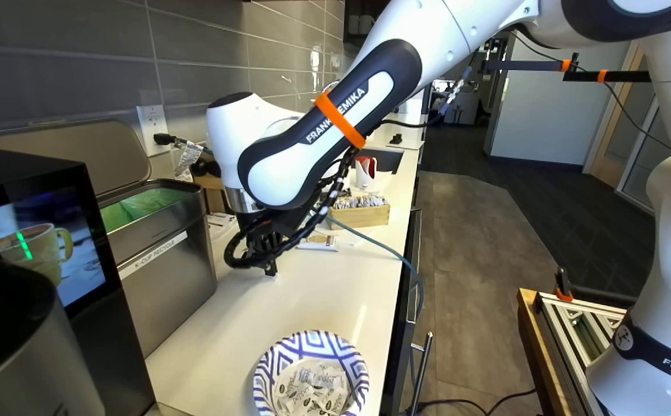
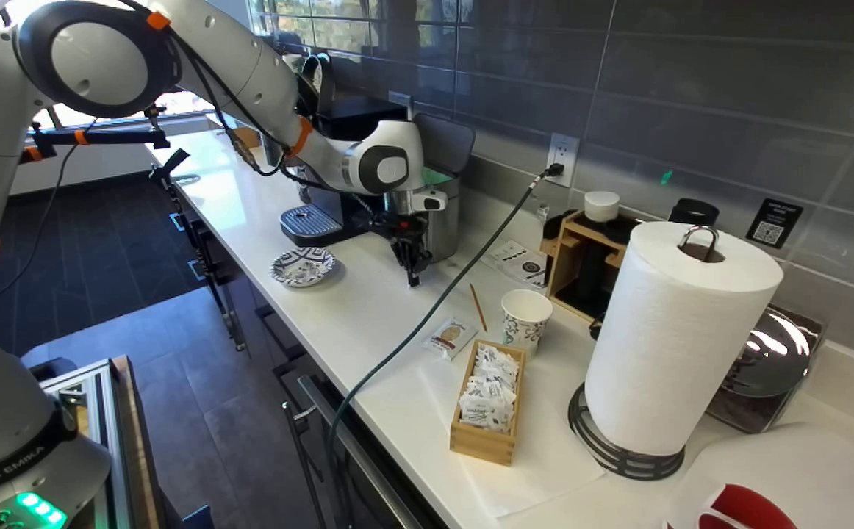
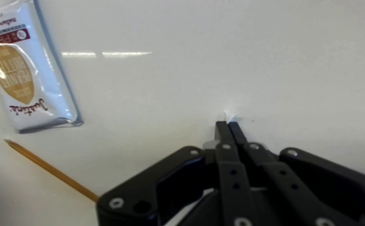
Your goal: Pick up the white sachet from the counter and put it in the wooden box.
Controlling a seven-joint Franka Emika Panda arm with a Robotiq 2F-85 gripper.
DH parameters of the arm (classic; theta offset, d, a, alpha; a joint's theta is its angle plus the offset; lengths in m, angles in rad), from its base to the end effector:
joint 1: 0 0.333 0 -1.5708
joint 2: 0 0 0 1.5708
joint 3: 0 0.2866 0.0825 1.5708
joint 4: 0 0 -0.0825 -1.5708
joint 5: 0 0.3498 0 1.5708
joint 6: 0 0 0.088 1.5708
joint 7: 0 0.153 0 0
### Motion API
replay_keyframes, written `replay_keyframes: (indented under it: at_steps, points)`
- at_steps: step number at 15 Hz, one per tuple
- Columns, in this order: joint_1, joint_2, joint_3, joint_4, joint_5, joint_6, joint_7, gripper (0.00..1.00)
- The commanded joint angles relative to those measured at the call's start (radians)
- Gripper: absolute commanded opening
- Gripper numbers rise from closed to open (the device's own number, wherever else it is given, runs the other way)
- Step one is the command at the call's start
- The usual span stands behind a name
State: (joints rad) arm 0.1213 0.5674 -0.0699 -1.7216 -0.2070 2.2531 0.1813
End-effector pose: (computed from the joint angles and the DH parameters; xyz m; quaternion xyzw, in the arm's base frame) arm 0.6247 0.0213 0.2085 0.9950 0.0071 -0.0065 0.0992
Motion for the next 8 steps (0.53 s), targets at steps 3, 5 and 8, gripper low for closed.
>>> replay_keyframes:
  at_steps: [3, 5, 8]
  points:
    - [-0.129, -0.039, -0.004, 0.092, 0.142, -0.064, -0.017, 0.01]
    - [-0.169, -0.032, -0.028, 0.167, 0.156, -0.143, -0.02, 0.01]
    - [-0.244, -0.027, -0.032, 0.272, 0.185, -0.321, -0.112, 0.01]
